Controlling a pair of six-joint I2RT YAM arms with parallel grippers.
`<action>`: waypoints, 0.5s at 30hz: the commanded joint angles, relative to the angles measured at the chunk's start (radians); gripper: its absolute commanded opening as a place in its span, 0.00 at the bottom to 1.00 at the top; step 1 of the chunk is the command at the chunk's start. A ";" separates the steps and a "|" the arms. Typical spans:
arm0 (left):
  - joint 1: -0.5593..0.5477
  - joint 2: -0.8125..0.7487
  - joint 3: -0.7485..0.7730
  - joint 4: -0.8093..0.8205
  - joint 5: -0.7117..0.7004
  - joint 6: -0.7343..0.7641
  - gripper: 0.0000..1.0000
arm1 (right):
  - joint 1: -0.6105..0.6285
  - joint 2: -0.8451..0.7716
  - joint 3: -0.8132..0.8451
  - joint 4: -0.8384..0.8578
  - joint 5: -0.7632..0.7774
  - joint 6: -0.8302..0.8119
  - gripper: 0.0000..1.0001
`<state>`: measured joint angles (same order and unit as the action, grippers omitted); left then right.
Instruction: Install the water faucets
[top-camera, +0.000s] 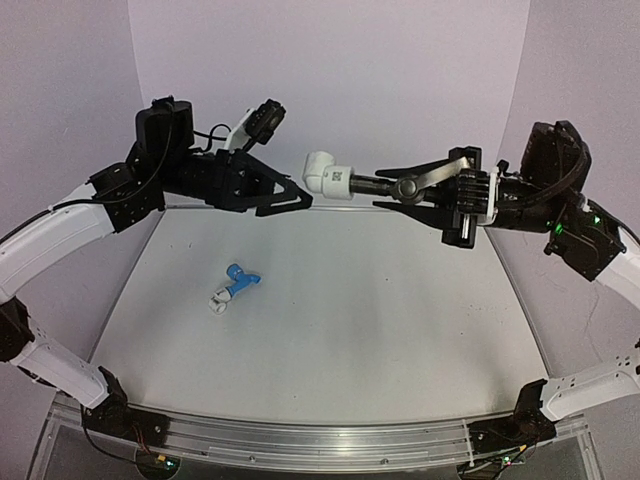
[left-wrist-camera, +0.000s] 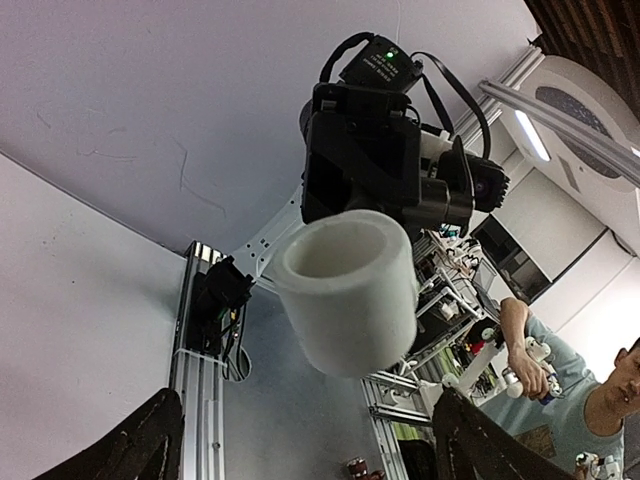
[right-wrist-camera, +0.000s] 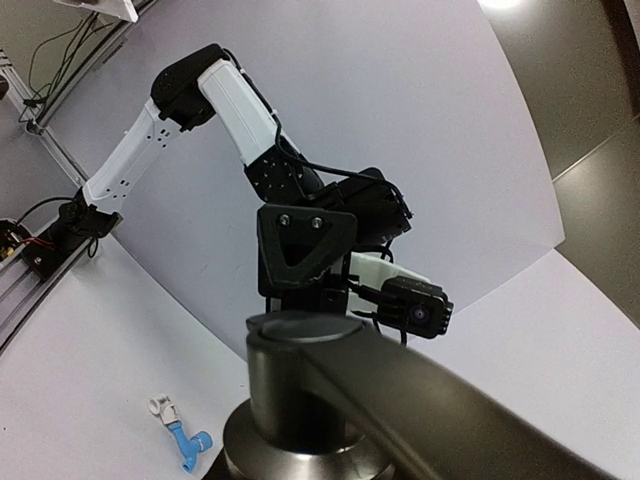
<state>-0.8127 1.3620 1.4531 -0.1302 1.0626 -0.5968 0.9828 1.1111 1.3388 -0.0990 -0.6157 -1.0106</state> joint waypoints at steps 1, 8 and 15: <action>0.000 0.033 0.057 0.090 0.032 -0.056 0.83 | 0.011 0.005 0.011 0.067 -0.032 -0.029 0.00; -0.011 0.063 0.080 0.118 0.060 -0.067 0.80 | 0.018 0.023 0.013 0.059 -0.043 -0.019 0.00; -0.044 0.083 0.101 0.120 0.086 -0.049 0.70 | 0.022 0.037 0.009 0.048 -0.045 -0.011 0.00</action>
<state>-0.8415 1.4376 1.4932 -0.0611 1.1076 -0.6540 0.9983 1.1488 1.3388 -0.1048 -0.6429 -1.0286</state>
